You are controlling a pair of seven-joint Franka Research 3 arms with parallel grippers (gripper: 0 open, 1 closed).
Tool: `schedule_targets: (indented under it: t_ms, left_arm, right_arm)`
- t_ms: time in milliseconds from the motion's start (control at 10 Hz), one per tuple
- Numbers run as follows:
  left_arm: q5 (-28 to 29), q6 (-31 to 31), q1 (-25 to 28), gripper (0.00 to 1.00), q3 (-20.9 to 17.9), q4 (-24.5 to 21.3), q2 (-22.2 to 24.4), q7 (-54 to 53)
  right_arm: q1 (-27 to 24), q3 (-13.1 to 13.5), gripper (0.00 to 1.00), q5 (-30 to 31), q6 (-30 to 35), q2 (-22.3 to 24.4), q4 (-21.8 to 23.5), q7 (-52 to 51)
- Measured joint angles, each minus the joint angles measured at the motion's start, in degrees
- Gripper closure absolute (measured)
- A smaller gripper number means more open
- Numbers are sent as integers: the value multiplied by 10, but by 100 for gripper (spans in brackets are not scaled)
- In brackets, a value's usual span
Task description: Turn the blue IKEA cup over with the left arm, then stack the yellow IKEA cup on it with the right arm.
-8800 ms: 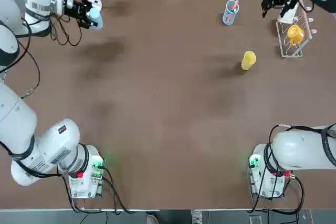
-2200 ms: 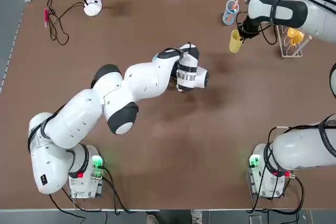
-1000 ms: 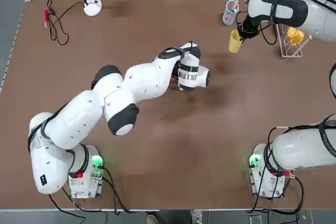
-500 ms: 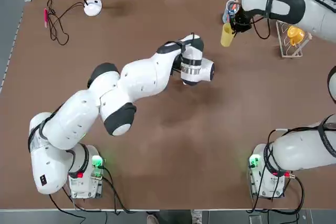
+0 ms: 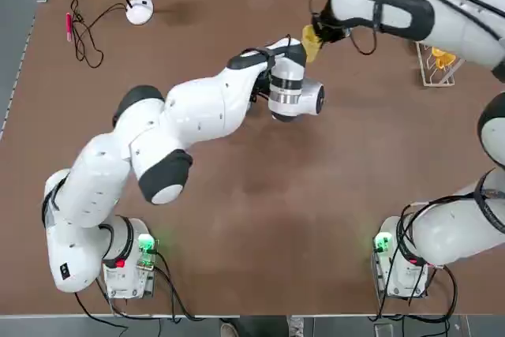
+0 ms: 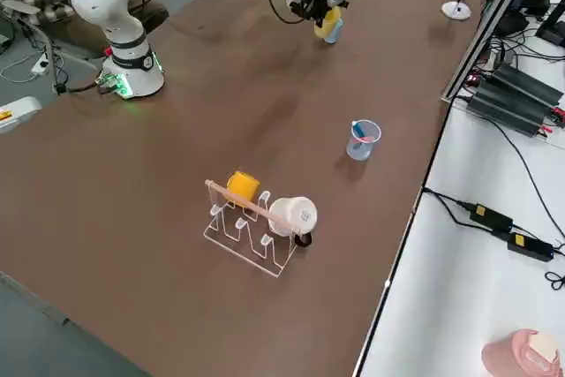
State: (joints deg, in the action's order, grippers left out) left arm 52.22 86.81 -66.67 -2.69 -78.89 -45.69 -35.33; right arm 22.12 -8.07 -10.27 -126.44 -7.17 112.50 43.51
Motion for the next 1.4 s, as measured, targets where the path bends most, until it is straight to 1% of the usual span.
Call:
schedule_targets:
  t_ms: [100, 200, 300, 400, 500, 700, 800, 900, 1200, 1300, 1400]
  left_arm:
    - [19, 21, 0, 1, 3, -57, 31, 12]
    - [40, 35, 1, 1, 16, -123, 64, 57]
    - [59, 45, 0, 1, 35, -193, 98, 112]
    - [68, 54, -3, 1, 48, -250, 129, 145]
    - [70, 63, -6, 1, 52, -294, 158, 158]
    - [71, 83, -4, 1, 51, -366, 227, 163]
    - [71, 97, 5, 1, 50, -398, 270, 165]
    - [71, 113, 25, 1, 50, -422, 313, 166]
    - [62, 186, 129, 1, 48, -468, 433, 161]
    - [44, 215, 167, 1, 48, -480, 469, 161]
    - [13, 242, 209, 1, 48, -489, 503, 160]
  right_arm:
    - [20, 0, 96, 0, -16, -18, -18, 28]
    - [27, 0, 96, 0, -25, -33, -28, 37]
    - [26, 2, 96, 0, -28, -41, -33, 38]
    - [22, 6, 96, 0, -28, -43, -35, 38]
    - [14, 8, 96, 0, -28, -43, -37, 37]
    - [-8, 13, 96, 0, -26, -43, -41, 30]
    - [-16, 13, 96, 0, -26, -43, -41, 26]
    - [-17, 13, 96, 0, -26, -43, -41, 26]
    - [-15, 12, 96, 0, -25, -43, -41, 26]
    - [-12, 11, 96, 0, -25, -43, -42, 26]
    - [-1, 9, 96, 0, -26, -43, -45, 35]
